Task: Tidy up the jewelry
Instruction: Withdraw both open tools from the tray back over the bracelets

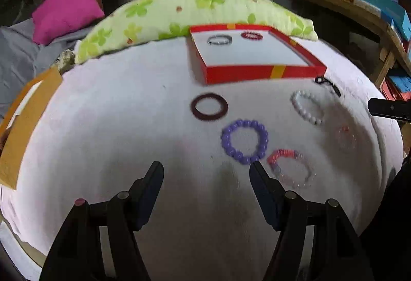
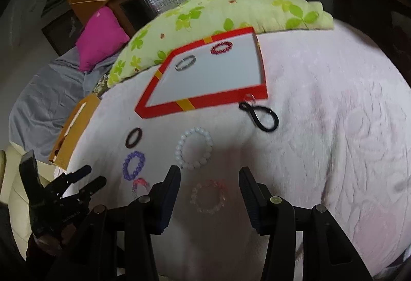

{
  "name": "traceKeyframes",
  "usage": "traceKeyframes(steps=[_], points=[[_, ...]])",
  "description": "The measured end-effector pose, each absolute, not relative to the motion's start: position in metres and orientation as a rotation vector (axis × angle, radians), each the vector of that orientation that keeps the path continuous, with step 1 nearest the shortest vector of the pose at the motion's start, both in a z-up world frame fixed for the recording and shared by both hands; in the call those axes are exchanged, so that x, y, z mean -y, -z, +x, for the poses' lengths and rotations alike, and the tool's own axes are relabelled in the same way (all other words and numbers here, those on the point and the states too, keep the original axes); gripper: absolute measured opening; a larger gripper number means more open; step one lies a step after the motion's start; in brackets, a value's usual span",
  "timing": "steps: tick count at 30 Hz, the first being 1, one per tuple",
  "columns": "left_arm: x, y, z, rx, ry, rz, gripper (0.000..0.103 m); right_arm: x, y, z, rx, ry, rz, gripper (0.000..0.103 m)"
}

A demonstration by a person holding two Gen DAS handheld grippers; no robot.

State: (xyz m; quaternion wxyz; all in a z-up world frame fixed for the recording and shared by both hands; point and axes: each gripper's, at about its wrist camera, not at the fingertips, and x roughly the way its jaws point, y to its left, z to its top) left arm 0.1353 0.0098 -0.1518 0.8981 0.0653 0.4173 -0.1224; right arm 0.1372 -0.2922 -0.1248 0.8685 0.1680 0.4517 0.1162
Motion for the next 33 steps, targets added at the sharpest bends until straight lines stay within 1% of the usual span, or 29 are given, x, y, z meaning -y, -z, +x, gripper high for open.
traceKeyframes(steps=[24,25,27,28,31,33], points=[[-0.002,0.164,0.144,-0.899,0.234,0.169,0.07,0.27,0.152,0.144,-1.051,-0.236,0.221,0.051],[-0.003,0.164,0.144,-0.899,0.234,0.169,0.07,0.268,0.155,0.144,-1.062,-0.228,0.205,0.05],[-0.003,0.164,0.144,-0.898,0.234,0.167,0.07,0.266,0.161,0.146,-1.086,-0.217,0.181,0.042],[-0.003,0.164,0.144,-0.899,0.234,0.165,0.07,0.265,0.164,0.146,-1.099,-0.211,0.17,0.035],[-0.002,0.163,0.144,-0.897,0.235,0.166,0.07,0.263,0.17,0.146,-1.109,-0.196,0.137,0.03],[-0.002,0.163,0.143,-0.896,0.238,0.169,0.07,0.263,0.169,0.146,-1.104,-0.199,0.131,0.021]])
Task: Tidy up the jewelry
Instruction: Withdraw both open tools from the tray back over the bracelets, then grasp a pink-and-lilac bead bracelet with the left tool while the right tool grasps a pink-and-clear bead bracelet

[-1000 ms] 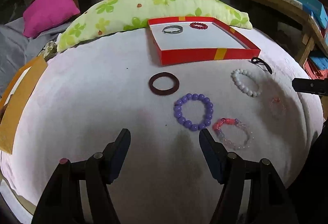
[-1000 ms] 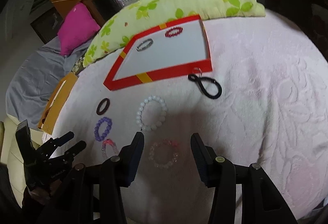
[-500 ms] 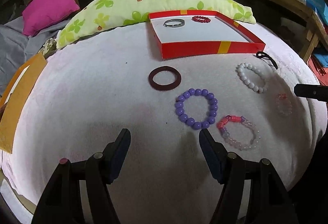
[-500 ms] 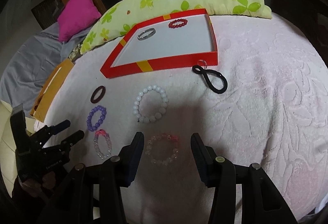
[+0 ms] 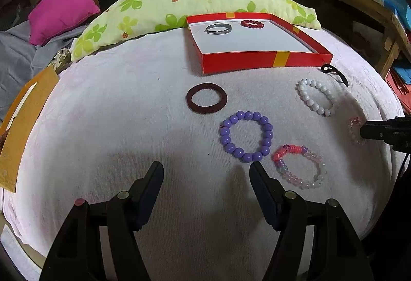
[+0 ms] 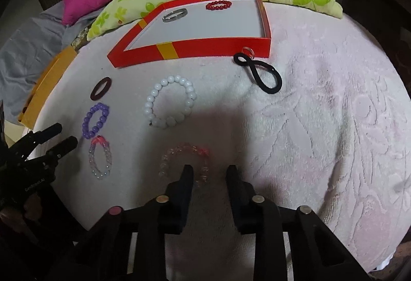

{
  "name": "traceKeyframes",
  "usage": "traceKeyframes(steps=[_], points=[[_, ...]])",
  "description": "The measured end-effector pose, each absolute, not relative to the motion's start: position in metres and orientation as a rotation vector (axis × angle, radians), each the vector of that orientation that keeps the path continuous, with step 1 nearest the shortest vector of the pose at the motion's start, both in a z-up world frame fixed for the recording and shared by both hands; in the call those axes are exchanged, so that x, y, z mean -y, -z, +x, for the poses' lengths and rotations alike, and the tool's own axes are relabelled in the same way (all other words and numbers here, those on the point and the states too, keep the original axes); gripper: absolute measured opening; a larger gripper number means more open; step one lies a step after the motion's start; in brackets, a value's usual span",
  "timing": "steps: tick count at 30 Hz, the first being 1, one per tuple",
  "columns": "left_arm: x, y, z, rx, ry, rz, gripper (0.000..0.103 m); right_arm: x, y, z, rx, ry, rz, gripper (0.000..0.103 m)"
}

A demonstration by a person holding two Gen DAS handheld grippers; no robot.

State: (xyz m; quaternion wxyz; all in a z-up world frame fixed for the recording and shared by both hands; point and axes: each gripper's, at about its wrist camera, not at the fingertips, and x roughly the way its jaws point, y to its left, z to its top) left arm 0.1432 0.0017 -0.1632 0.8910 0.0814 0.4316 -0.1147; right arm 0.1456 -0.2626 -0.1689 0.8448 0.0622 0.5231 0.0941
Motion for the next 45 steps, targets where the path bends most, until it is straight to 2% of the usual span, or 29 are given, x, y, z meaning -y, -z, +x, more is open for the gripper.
traceKeyframes(steps=[1,5,21,26,35,39,45], points=[[-0.001,0.163,0.143,-0.897,0.238,0.171,0.07,0.263,0.169,0.146,-1.104,-0.198,0.131,0.017],[-0.001,0.163,0.143,-0.9,0.237,0.173,0.07,0.264,0.17,0.147,-1.101,-0.189,0.13,0.013],[0.007,0.163,0.138,-0.941,0.382,0.082,0.07,0.266,0.166,0.144,-1.076,-0.202,0.152,0.013],[0.022,0.164,0.135,-0.964,0.441,0.07,0.06,0.271,0.164,0.142,-1.069,-0.212,0.176,0.013],[0.041,0.174,0.143,-1.011,0.408,0.044,0.059,0.274,0.164,0.141,-1.069,-0.231,0.183,0.013],[0.044,0.175,0.144,-1.0,0.399,0.05,0.046,0.269,0.164,0.142,-1.07,-0.238,0.167,0.013],[0.043,0.174,0.142,-0.972,0.41,0.068,0.017,0.267,0.165,0.144,-1.076,-0.233,0.159,0.013]])
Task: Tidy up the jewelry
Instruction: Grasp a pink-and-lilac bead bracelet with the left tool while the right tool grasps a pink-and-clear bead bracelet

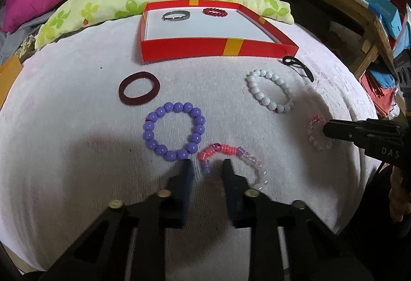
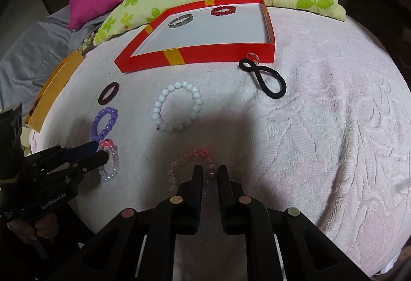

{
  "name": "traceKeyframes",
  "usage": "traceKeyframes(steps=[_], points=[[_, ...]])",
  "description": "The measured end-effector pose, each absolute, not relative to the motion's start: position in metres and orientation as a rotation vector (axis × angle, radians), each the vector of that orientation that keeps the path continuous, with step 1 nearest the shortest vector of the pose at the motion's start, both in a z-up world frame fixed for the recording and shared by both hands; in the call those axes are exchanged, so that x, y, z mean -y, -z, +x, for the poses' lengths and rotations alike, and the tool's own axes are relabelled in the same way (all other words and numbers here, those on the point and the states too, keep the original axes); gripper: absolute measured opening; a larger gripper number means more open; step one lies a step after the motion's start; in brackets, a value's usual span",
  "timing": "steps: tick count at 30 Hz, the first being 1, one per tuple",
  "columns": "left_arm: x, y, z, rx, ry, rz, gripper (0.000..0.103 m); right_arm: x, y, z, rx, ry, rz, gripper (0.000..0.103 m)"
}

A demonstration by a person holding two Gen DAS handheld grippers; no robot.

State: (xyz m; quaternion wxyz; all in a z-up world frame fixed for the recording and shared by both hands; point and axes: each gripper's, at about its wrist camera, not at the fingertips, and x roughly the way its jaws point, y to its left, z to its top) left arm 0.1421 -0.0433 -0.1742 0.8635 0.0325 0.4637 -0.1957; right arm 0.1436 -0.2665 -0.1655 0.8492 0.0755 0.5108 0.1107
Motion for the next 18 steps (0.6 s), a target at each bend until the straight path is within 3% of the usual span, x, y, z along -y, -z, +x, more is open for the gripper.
traceKeyframes(steps=[1,4,18], points=[[0.044,0.174,0.142,-0.965,0.407,0.077,0.012,0.266,0.165,0.144,-1.076,-0.232,0.159,0.013],[0.043,0.174,0.141,-0.956,0.411,0.08,0.009,0.265,0.166,0.145,-1.081,-0.232,0.158,0.013],[0.04,0.177,0.142,-0.973,0.424,0.037,0.014,0.254,0.173,0.149,-1.082,-0.225,0.099,0.014]])
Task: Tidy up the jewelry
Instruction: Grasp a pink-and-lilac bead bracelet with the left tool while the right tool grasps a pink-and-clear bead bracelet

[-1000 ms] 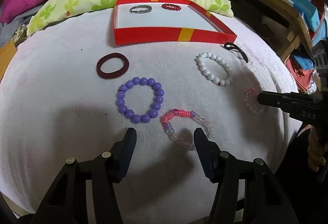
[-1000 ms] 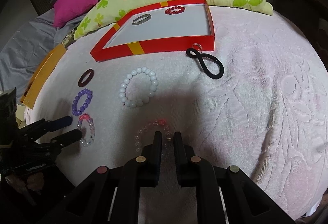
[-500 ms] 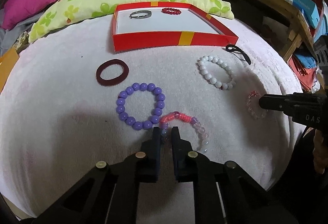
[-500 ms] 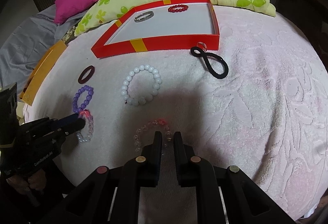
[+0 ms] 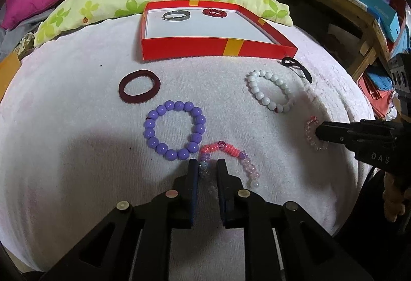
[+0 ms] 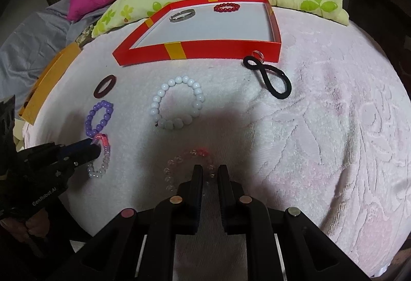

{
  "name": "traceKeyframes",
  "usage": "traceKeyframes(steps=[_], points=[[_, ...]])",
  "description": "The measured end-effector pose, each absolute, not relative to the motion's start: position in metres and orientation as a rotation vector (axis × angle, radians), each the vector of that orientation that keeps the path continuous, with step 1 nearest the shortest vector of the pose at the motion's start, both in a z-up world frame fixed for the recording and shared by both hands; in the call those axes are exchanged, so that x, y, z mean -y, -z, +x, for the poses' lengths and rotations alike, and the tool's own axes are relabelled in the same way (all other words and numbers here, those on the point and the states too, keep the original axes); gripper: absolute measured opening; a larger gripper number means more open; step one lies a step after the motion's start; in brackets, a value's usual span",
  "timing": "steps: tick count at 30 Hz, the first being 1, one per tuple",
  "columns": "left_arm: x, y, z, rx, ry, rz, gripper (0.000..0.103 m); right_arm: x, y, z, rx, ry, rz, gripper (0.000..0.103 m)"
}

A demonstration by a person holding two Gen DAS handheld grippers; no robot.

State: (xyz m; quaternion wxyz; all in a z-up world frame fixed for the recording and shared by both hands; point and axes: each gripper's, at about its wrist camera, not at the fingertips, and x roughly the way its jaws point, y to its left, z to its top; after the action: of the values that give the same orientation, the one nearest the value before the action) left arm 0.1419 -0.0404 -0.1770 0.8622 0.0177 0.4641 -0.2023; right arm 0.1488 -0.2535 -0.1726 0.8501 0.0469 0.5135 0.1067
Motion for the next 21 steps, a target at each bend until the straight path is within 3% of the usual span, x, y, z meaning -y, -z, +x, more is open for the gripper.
traceKeyframes(steps=[6,21], points=[[0.039,0.177,0.14,-0.956,0.422,0.047,0.008,0.25,0.173,0.147,-1.062,-0.228,0.062,0.013],[0.031,0.162,0.131,-0.911,0.466,0.051,0.008,0.26,0.159,0.142,-1.001,-0.261,0.14,0.009]])
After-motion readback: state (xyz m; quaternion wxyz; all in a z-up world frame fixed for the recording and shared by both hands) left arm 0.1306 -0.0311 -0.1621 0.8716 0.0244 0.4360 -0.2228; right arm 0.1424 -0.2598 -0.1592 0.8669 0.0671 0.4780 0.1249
